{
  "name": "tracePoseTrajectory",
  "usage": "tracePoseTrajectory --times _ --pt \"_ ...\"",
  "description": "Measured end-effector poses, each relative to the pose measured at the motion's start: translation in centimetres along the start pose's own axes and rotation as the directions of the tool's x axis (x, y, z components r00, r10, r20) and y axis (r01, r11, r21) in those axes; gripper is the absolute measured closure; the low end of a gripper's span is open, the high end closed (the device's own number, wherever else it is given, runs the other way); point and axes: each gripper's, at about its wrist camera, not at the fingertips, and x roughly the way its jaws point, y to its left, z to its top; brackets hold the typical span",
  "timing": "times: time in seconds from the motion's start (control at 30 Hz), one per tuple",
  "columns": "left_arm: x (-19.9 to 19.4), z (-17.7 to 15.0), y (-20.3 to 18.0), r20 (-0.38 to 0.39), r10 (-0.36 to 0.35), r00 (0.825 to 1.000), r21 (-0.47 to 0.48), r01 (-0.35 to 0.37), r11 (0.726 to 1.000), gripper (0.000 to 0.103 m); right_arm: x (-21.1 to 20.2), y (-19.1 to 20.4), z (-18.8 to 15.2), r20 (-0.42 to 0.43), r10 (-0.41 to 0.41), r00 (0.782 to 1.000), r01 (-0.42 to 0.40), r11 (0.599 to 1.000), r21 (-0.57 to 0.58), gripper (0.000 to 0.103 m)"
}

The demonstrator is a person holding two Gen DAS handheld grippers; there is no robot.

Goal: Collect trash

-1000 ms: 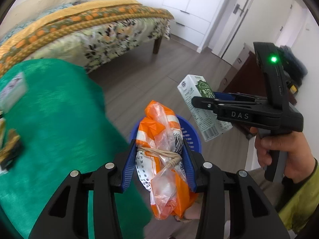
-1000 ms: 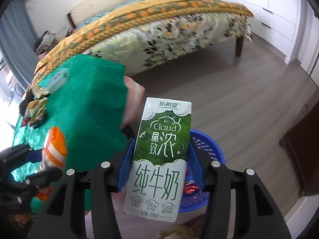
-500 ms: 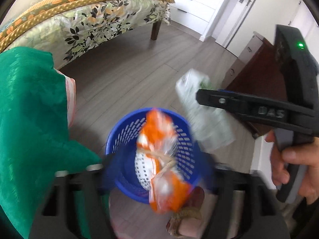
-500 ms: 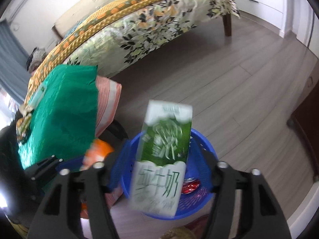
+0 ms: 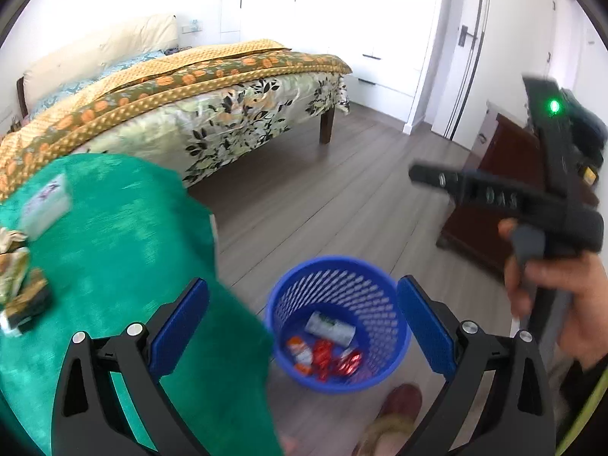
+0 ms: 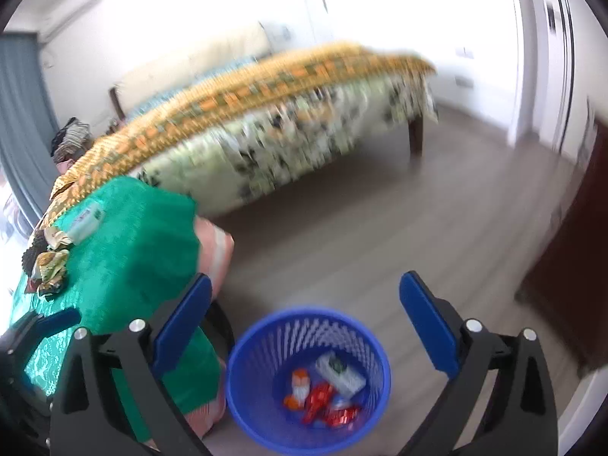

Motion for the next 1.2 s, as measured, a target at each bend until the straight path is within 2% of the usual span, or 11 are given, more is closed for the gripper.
tracePoseTrajectory --times 0.1,0.17,0.3,0.43,0.57,0.67,0.8,0.87,0.93,1.1,1.2 --pt "-3.1 -1.7 1.5 0.026 0.009 1.000 -0.005 -0.009 1.000 0.005 -0.8 2.7 0.3 0.034 0.016 0.999 -0.015 0.999 -0.040 0.005" --pt "-4.3 -2.6 2.9 0.017 0.030 0.999 -0.013 -0.030 0.999 0.005 -0.6 4.8 0.2 0.009 -0.003 1.000 0.004 0.998 -0.066 0.005" --pt "-7.5 -5.4 7.4 -0.011 0.117 0.993 -0.035 -0.118 0.992 0.005 0.6 9.8 -1.2 -0.039 0.010 0.999 -0.015 0.990 -0.137 0.005" --pt "-10.6 -8.0 13.3 -0.046 0.200 0.979 -0.134 -0.204 0.970 0.005 1.1 16.2 -3.2 -0.076 0.107 0.991 -0.121 0.966 -0.228 0.005" --pt "-13.2 -10.5 20.0 -0.098 0.297 0.950 -0.261 -0.313 0.913 0.005 1.0 25.2 -6.3 -0.154 0.199 0.968 -0.240 0.910 -0.338 0.005" --pt "-14.7 -12.5 25.5 -0.163 0.392 0.905 -0.345 -0.425 0.837 0.005 2.0 30.8 -8.0 -0.237 0.228 0.944 -0.307 0.872 -0.382 0.005" --pt "-15.5 -14.3 29.8 -0.222 0.406 0.886 -0.392 -0.463 0.795 0.005 4.5 35.9 -9.7 -0.316 0.204 0.927 -0.324 0.857 -0.400 0.005" --pt "-15.6 -14.5 30.9 -0.228 0.407 0.885 -0.390 -0.465 0.795 0.005 5.8 37.5 -10.0 -0.340 0.201 0.919 -0.333 0.857 -0.393 0.005" --pt "-15.8 -14.3 31.8 -0.223 0.405 0.887 -0.373 -0.461 0.805 0.005 6.3 39.2 -10.4 -0.335 0.160 0.929 -0.303 0.849 -0.433 0.005" --pt "-15.6 -11.6 33.6 -0.174 0.359 0.917 -0.375 -0.399 0.837 0.005 6.7 40.1 -10.6 -0.340 0.155 0.928 -0.304 0.842 -0.445 0.005" --pt "-14.5 -9.2 34.7 -0.149 0.361 0.921 -0.360 -0.391 0.847 0.005 6.7 40.0 -10.6 -0.337 0.156 0.929 -0.302 0.844 -0.443 0.005"
